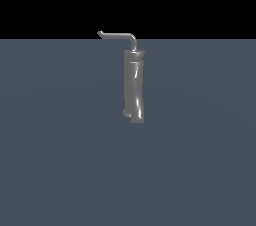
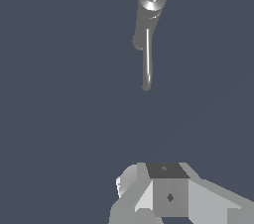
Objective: Turn on the faucet by rotating a designated handle.
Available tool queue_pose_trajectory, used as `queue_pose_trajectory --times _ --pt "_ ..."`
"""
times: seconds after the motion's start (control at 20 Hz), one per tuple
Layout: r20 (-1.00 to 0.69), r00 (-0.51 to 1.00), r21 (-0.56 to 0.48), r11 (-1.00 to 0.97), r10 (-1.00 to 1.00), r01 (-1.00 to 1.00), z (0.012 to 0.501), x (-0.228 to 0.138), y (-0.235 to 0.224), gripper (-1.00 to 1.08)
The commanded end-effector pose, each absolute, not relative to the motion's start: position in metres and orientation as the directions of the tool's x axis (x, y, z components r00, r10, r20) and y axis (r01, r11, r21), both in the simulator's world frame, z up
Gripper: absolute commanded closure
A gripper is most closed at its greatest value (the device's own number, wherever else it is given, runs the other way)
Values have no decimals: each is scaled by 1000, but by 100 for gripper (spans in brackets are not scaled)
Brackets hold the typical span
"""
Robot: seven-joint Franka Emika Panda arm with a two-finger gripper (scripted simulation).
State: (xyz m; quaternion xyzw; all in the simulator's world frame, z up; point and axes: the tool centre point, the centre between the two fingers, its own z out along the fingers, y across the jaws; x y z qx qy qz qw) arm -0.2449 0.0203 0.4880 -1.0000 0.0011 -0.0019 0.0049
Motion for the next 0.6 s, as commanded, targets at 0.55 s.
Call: queue_pose_trajectory --times 0.55 --pt "0 979 -12 -979 -204 -204 485 -199 25 108"
